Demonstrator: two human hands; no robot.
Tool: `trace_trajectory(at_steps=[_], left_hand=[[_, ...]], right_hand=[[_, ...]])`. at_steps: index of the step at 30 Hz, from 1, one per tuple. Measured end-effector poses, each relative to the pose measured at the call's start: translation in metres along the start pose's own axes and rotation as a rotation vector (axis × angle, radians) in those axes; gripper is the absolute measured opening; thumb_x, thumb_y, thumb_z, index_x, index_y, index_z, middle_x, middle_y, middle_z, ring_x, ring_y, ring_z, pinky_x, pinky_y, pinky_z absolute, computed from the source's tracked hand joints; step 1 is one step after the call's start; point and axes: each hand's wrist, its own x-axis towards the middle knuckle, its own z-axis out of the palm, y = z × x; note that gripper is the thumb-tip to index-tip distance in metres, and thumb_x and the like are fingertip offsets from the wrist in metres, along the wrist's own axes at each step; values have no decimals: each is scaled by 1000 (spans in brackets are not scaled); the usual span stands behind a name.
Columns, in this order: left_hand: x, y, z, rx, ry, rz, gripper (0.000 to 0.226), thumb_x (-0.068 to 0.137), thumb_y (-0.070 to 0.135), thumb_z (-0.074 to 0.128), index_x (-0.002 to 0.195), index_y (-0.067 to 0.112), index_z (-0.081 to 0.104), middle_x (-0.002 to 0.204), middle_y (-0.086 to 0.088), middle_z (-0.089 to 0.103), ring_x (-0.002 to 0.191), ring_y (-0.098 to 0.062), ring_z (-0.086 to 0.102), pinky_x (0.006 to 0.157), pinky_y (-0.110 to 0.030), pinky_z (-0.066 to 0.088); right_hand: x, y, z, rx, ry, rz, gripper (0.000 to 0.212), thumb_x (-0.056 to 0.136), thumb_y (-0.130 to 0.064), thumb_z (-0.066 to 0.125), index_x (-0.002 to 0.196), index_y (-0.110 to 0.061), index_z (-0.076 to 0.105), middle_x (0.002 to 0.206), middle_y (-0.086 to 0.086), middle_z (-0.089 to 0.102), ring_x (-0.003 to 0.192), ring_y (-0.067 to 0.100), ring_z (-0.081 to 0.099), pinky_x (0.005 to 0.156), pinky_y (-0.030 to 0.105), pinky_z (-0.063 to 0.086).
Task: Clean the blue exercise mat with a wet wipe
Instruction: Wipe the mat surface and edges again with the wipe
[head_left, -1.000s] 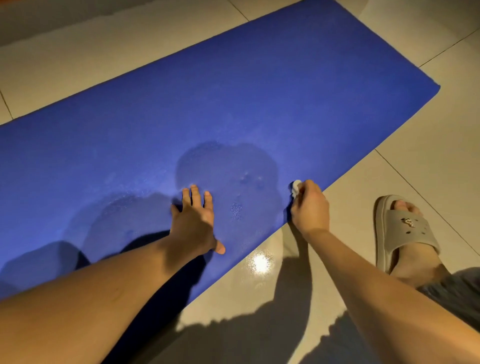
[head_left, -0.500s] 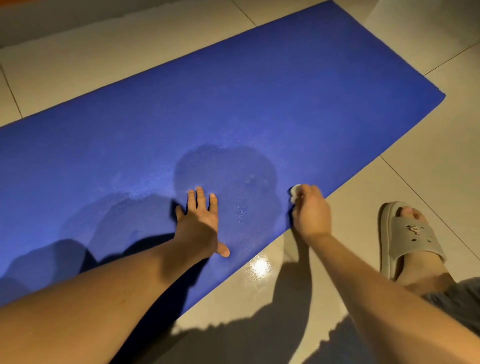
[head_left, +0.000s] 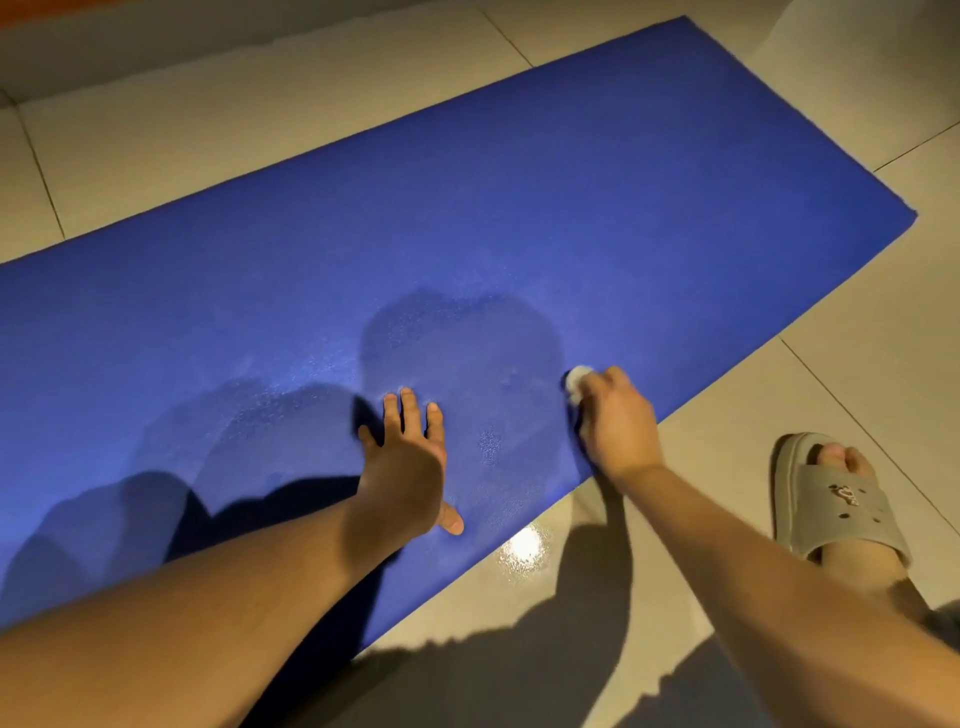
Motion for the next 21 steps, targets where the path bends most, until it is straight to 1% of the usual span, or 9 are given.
trace_trajectory(at_steps=[2, 4, 8, 11, 12, 14, 17, 19, 21], left_hand=[[-2, 0, 2, 18, 20, 2, 154, 57, 86, 70, 160, 3, -10, 165, -30, -13, 153, -50, -6, 118, -65, 23], [-3, -2, 4, 53, 49, -7, 155, 55, 89, 67, 160, 3, -8, 165, -30, -10, 153, -49, -2, 118, -64, 25], [-2, -1, 4, 53, 60, -20, 154, 56, 89, 68, 161, 5, -8, 166, -27, -10, 155, -46, -2, 118, -61, 25], [-1, 0, 2, 46, 32, -21, 154, 58, 87, 69, 160, 5, -11, 166, -27, -13, 154, -46, -5, 118, -61, 24], [-1, 0, 1, 44, 22, -17, 154, 58, 87, 69, 160, 5, -12, 165, -28, -14, 154, -47, -7, 118, -61, 24], [-2, 1, 0, 39, 14, -17, 154, 59, 86, 70, 160, 5, -12, 165, -27, -15, 154, -46, -7, 118, -60, 24], [-2, 1, 1, 48, 19, -25, 154, 58, 87, 71, 160, 5, -10, 165, -28, -14, 154, -46, -7, 117, -60, 24], [-2, 1, 2, 59, 21, -25, 154, 57, 87, 71, 160, 4, -9, 165, -28, -13, 154, -46, -5, 116, -61, 24], [-1, 1, 2, 64, 32, -29, 154, 58, 86, 71, 160, 4, -9, 165, -29, -13, 154, -47, -4, 116, -62, 25]], right_hand=[[14, 4, -1, 4, 89, 161, 17, 84, -3, 50, 93, -15, 60, 90, 5, 44, 69, 34, 49, 62, 37, 39], [-1, -23, 11, 49, 97, 193, 20, 80, 0, 50, 89, -15, 60, 90, 5, 46, 66, 34, 46, 61, 36, 37], [-66, -78, 44, 117, -131, -187, 8, 78, -5, 62, 78, -11, 56, 85, 8, 50, 61, 30, 47, 54, 34, 31], [-45, -55, 39, 80, -126, -388, 15, 74, -6, 67, 85, -14, 62, 87, 7, 53, 66, 31, 53, 50, 33, 37], [-30, -43, 31, 63, -102, -320, 20, 74, -5, 67, 90, -16, 63, 90, 6, 54, 71, 33, 56, 53, 35, 41], [2, -17, 14, 72, 2, -43, 22, 78, -5, 60, 93, -20, 63, 93, 4, 55, 76, 34, 56, 62, 35, 42], [28, 6, 0, 201, 121, 284, 7, 87, -8, 51, 88, -15, 50, 88, 0, 57, 78, 32, 55, 66, 35, 36], [20, -14, 5, 189, 130, 237, 9, 84, -11, 48, 87, -19, 51, 87, -2, 59, 76, 29, 53, 67, 35, 37], [-11, -58, 23, 229, 41, 35, 11, 80, -15, 49, 88, -22, 53, 88, -3, 58, 72, 24, 48, 65, 32, 34]])
